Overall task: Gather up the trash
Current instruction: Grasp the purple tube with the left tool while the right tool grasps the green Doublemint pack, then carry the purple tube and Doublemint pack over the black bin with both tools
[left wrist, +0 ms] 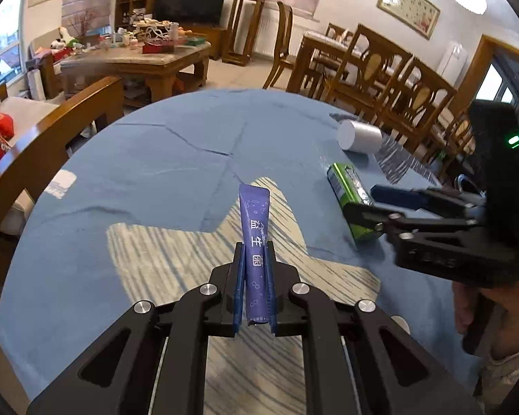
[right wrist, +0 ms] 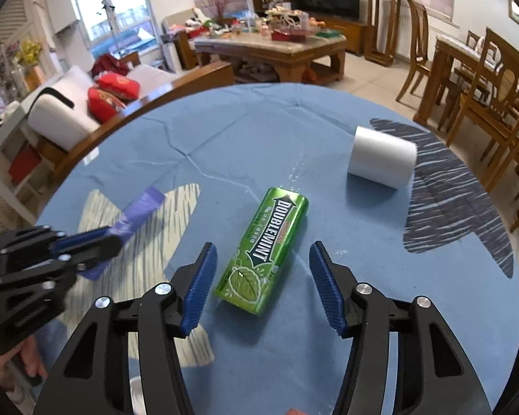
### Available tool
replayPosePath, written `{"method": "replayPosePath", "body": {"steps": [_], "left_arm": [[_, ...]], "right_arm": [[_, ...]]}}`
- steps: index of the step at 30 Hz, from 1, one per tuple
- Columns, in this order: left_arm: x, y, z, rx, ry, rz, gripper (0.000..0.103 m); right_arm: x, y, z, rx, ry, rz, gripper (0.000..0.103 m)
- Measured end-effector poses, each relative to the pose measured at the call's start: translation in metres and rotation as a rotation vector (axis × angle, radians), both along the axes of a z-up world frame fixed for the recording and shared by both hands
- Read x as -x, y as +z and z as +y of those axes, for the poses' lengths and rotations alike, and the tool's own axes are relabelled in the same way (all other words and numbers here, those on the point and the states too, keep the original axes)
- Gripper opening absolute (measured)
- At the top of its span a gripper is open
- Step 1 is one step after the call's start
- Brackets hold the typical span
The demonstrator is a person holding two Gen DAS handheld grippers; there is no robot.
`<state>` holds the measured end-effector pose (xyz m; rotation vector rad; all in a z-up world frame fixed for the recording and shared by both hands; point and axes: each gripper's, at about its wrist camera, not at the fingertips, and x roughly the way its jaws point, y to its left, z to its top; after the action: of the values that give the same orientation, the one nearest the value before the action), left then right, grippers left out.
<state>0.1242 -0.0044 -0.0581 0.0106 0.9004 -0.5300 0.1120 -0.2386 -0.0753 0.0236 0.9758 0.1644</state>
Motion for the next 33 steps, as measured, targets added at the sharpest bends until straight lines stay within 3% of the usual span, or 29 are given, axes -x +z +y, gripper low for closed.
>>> {"method": "replayPosePath", "body": {"steps": [7, 11, 17, 21, 33], "left_arm": [[0.003, 0.008, 0.013, 0.062, 0.011, -0.014, 0.012], [0.012, 0.015, 0.012, 0.085, 0.004, -0.047, 0.012], [0.032, 0.031, -0.005, 0.116, -0.038, -0.093, 0.012], [0.049, 0.044, -0.030, 0.129, -0.095, -0.123, 0.012], [0.104, 0.073, -0.147, 0.160, -0.292, -0.210, 0.012]], "right_arm": [[-0.004, -0.005, 0.008, 0.047, -0.011, -0.024, 0.034], [0.003, -0.002, -0.006, -0.017, -0.036, -0.041, 0.031], [0.040, 0.024, -0.047, -0.172, -0.064, -0.124, 0.031], [0.076, 0.046, -0.083, -0.259, -0.085, -0.187, 0.031], [0.195, 0.095, -0.192, -0.277, -0.227, -0.358, 0.031]]}}
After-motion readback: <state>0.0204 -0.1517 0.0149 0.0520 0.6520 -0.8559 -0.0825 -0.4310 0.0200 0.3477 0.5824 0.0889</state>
